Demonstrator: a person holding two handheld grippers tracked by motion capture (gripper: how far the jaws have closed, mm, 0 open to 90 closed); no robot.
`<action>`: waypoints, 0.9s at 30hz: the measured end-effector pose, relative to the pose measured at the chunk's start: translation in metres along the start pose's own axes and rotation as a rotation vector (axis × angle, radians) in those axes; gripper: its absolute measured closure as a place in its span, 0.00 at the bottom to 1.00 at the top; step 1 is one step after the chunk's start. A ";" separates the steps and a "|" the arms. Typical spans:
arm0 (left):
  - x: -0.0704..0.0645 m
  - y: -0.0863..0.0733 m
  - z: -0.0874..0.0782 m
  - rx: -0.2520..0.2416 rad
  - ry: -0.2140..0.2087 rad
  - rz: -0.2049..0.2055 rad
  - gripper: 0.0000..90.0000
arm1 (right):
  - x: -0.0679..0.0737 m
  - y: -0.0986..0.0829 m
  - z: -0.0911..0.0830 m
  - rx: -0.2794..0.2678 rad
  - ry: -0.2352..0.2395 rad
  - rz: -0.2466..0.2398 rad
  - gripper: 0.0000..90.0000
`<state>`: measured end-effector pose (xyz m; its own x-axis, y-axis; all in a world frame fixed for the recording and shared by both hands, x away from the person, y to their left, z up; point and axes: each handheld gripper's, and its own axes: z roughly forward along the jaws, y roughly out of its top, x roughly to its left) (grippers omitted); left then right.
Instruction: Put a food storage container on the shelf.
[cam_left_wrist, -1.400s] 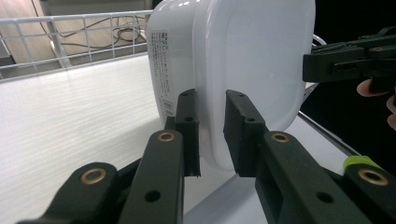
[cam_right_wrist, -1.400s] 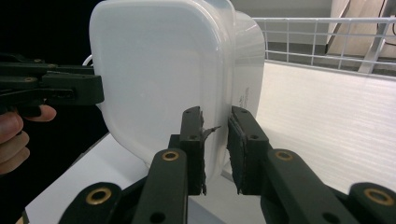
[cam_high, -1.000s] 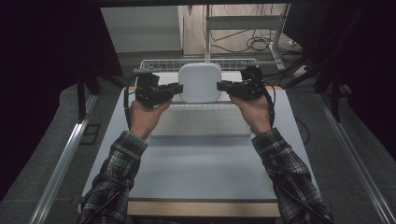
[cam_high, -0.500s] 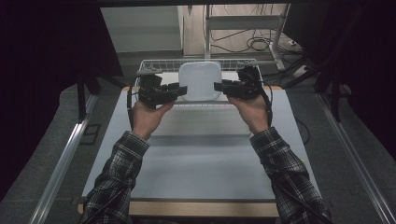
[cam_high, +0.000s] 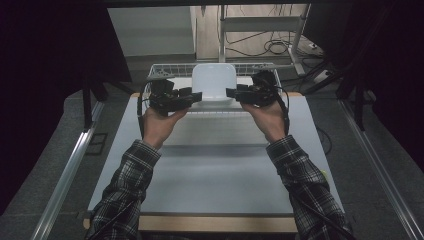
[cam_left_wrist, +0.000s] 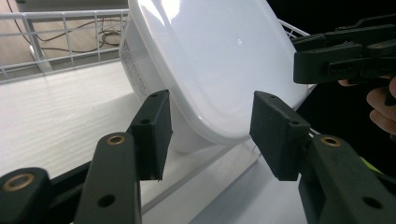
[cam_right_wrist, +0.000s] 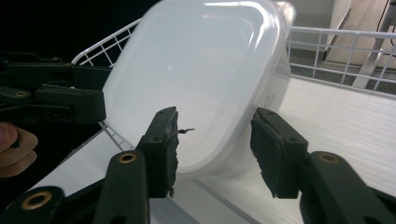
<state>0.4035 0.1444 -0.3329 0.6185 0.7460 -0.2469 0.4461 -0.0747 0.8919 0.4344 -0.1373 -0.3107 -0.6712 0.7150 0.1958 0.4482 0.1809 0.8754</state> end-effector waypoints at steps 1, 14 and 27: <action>0.000 0.000 0.000 0.000 0.000 0.006 0.53 | 0.000 0.000 0.000 -0.003 0.002 0.002 0.56; 0.000 -0.005 0.003 0.015 0.008 0.022 0.51 | -0.001 0.003 -0.001 -0.045 -0.051 -0.039 0.41; 0.016 -0.007 -0.006 -0.008 0.050 -0.010 0.74 | -0.005 -0.009 -0.026 -0.056 -0.106 -0.047 0.89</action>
<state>0.4062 0.1608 -0.3403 0.5806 0.7789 -0.2369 0.4468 -0.0615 0.8925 0.4189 -0.1599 -0.3080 -0.6231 0.7746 0.1086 0.3817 0.1800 0.9066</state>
